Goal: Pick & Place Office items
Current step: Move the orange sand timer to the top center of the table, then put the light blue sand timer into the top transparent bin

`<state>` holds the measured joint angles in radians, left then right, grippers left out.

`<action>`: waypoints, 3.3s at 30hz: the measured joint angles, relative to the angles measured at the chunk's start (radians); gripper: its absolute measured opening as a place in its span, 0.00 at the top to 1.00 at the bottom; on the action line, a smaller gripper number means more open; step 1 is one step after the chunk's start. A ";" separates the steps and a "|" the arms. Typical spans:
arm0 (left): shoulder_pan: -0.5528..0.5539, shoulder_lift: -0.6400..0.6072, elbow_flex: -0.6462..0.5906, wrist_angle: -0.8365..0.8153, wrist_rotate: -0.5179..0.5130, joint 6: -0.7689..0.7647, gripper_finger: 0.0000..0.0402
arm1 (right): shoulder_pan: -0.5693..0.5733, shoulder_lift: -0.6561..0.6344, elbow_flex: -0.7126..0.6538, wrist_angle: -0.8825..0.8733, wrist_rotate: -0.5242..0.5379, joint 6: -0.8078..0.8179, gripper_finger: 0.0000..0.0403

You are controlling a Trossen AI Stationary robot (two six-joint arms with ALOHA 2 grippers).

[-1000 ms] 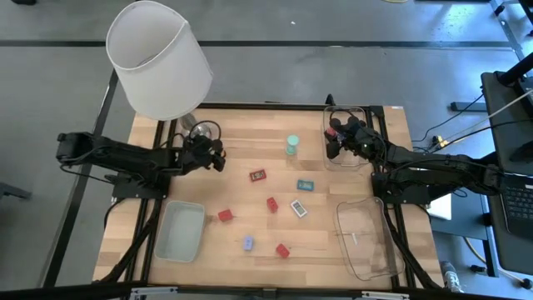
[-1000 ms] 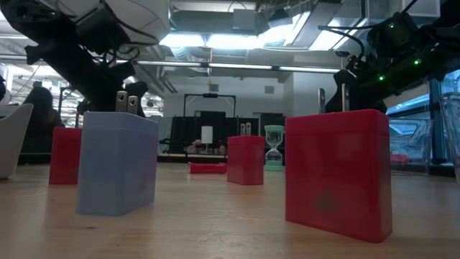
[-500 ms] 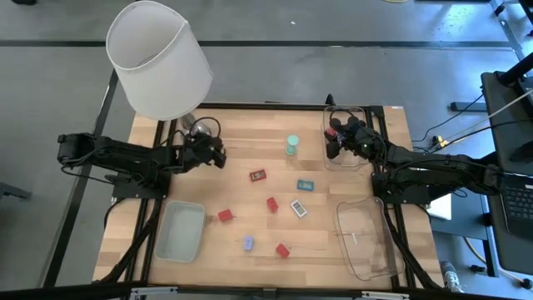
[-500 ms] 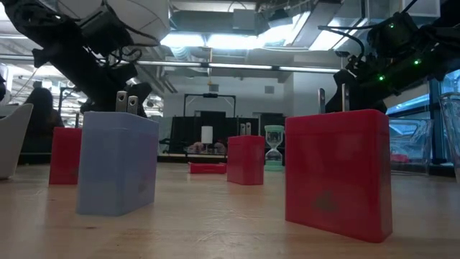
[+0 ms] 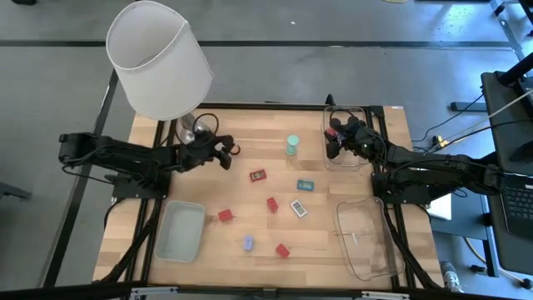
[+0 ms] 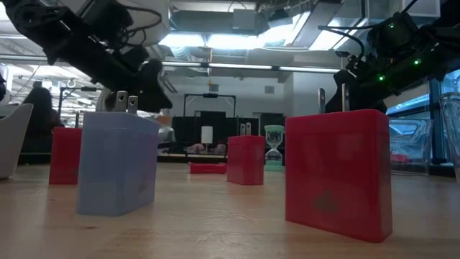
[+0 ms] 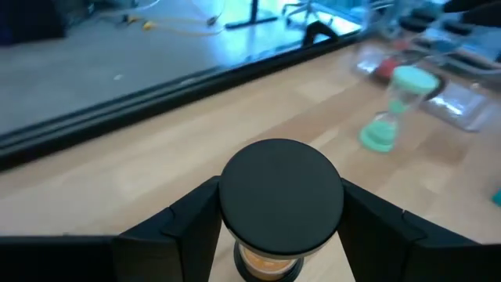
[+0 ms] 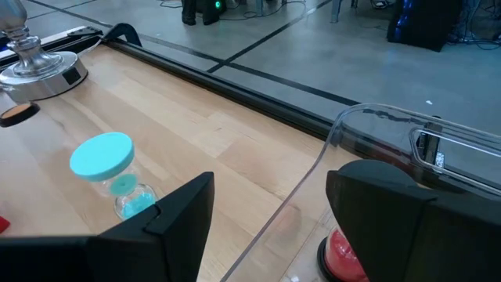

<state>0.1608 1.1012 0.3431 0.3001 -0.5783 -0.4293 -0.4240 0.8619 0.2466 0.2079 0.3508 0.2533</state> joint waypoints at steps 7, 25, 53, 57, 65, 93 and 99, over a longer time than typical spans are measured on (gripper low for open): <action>0.000 0.142 0.025 0.266 0.090 0.088 0.46 | 0.000 0.000 0.000 0.000 0.000 0.017 0.37; 0.003 0.566 0.383 0.263 0.199 0.233 0.46 | 0.000 0.000 0.000 -0.004 -0.001 0.027 0.38; 0.052 0.755 0.531 0.241 0.239 0.260 0.45 | 0.000 0.000 0.000 -0.018 -0.002 0.027 0.38; 0.052 0.755 0.531 0.249 0.270 0.260 0.41 | 0.000 0.000 0.000 -0.022 -0.002 0.027 0.38; 0.051 0.755 0.531 0.274 0.302 0.260 0.34 | 0.000 0.000 0.000 -0.024 0.000 0.027 0.38; -0.037 0.376 0.530 -0.255 -0.096 0.319 0.39 | 0.019 0.015 0.000 0.197 -0.281 0.024 0.37; -0.020 0.377 0.530 -0.405 -0.110 0.201 0.40 | 0.064 0.099 0.000 0.334 -0.281 -0.029 0.33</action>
<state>0.1411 1.4780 0.8733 -0.1054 -0.6883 -0.2283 -0.3597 0.9607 0.2462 0.5423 0.0696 0.2238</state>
